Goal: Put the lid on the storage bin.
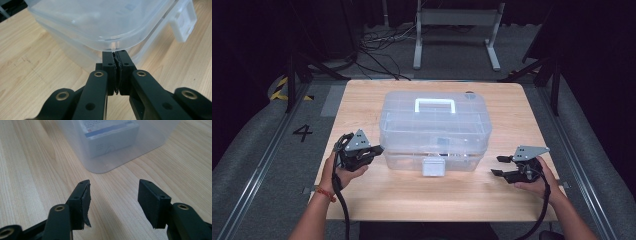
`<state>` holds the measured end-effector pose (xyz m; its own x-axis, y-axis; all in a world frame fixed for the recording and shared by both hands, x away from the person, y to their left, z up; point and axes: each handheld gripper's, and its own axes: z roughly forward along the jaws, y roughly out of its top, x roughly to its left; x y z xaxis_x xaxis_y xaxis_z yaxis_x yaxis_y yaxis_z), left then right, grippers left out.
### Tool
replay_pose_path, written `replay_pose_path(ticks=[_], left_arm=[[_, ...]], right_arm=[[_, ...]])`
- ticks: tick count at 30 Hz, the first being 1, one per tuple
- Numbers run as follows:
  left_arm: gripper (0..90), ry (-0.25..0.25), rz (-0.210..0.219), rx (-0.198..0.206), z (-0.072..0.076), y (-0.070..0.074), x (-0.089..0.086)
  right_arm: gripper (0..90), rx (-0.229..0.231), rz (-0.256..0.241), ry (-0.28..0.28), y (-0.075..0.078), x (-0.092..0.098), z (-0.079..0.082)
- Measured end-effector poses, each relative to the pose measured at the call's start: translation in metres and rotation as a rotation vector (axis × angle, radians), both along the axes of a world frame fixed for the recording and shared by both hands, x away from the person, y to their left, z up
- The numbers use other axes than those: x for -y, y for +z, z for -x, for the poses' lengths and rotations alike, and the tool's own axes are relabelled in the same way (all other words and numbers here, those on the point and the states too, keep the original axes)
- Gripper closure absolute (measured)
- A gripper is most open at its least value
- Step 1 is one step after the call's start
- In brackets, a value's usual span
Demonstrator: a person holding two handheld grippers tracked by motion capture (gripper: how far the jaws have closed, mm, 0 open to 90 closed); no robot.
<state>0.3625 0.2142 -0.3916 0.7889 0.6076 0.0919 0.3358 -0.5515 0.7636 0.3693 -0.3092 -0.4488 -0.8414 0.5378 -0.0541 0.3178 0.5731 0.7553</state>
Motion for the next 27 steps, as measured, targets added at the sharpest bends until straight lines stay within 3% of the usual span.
replay_pose_path(ticks=[10, 16, 26, 27], left_arm=[[85.1, 0.008, -0.003, -0.017, 0.003, -0.008, -0.004], [79.4, 0.006, -0.001, -0.018, 0.007, -0.009, -0.004], [69.5, 0.018, -0.057, -0.014, 0.015, -0.01, -0.004], [68.2, 0.025, -0.077, -0.013, 0.016, -0.011, -0.004]], right_arm=[[44.5, -0.003, 0.0, 0.003, 0.0, -0.001, 0.0], [44.1, 0.011, 0.011, 0.008, 0.003, -0.001, 0.002], [42.6, 0.045, 0.025, 0.007, 0.016, 0.005, 0.005], [42.5, 0.047, 0.027, 0.005, 0.017, 0.005, 0.005]])
